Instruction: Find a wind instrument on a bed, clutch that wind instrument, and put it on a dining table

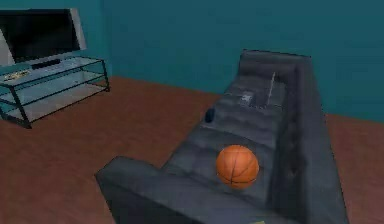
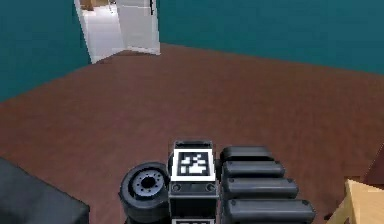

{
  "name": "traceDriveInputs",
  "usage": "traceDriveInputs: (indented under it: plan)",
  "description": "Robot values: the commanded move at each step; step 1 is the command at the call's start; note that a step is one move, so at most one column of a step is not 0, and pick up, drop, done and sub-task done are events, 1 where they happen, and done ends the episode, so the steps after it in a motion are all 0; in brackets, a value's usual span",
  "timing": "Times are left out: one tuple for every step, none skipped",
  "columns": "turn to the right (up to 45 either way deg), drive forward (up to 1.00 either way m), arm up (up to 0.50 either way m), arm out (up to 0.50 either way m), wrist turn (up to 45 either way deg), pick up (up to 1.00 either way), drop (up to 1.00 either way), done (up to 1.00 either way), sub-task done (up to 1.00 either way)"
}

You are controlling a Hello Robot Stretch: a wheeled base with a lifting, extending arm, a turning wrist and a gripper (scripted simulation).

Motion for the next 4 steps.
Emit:
traceDriveInputs:
  plan:
    - [45.0, 0.0, 0.0, 0.0, 0.0, 0.0, 0.0, 0.0, 0.0]
    - [15.0, 0.0, 0.0, 0.0, 0.0, 0.0, 0.0, 0.0, 0.0]
    - [-45.0, 0.0, 0.0, 0.0, 0.0, 0.0, 0.0, 0.0, 0.0]
    - [-45.0, 0.0, 0.0, 0.0, 0.0, 0.0, 0.0, 0.0, 0.0]
